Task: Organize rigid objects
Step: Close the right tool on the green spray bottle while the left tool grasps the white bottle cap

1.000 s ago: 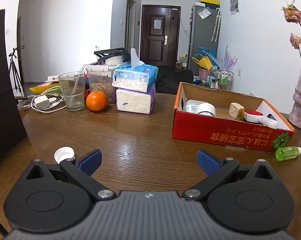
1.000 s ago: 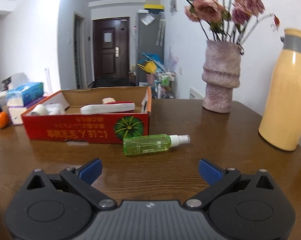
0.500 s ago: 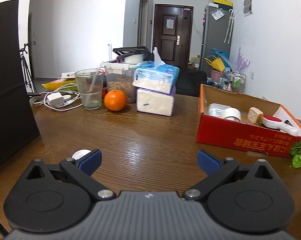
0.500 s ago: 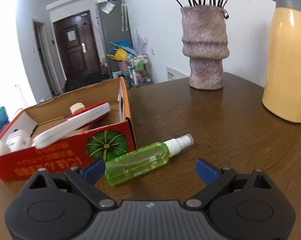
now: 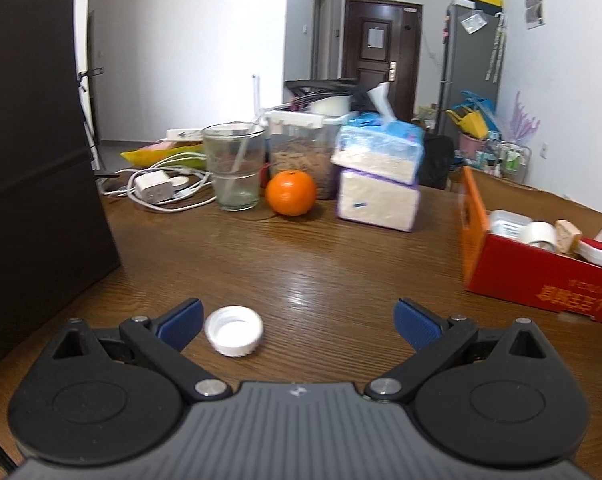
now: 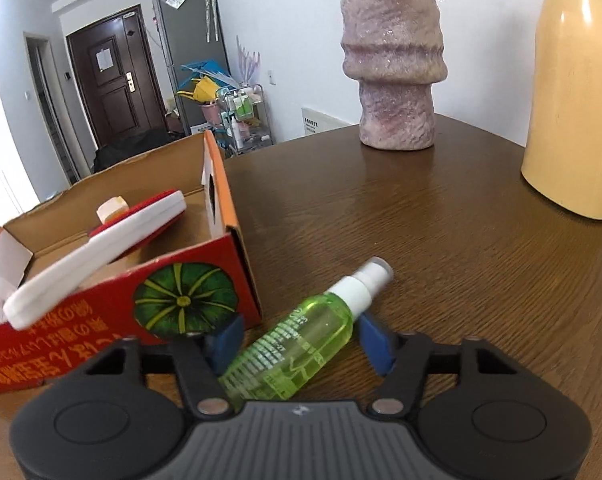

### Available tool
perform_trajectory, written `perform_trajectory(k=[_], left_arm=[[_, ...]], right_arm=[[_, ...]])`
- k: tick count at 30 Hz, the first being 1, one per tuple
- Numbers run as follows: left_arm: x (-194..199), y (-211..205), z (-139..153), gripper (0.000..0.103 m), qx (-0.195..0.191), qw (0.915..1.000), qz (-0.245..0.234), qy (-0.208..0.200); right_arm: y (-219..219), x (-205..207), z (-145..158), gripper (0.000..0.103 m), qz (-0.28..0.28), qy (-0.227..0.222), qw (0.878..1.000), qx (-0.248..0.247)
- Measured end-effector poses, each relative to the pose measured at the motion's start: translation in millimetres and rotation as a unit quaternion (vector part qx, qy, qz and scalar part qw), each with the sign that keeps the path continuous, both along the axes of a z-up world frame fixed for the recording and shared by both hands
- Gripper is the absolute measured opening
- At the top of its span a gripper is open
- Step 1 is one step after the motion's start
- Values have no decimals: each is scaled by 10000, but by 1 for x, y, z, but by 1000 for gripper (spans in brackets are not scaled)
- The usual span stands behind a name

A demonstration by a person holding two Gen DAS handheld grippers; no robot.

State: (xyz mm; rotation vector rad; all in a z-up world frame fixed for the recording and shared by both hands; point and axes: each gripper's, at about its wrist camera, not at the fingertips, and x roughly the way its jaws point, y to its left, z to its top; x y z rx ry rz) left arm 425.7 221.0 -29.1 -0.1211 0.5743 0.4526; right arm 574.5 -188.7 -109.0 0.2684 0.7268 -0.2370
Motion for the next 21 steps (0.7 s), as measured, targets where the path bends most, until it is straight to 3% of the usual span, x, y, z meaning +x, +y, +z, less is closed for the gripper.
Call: perform_trajectory(k=[3,5,21], left_arm=[[2,15,-3,103,-25,9999,143,59],[3,24,-4,103,-36,9997,223,105],[16,64,-22,103,-218,9972,375,603]], right_arm=[[2,-5,0,45,115,-27,9999,-85],[5,-8,-1,31,202,-36,9996,-192],[5,-47,10,30,331,-559,9973,-343]])
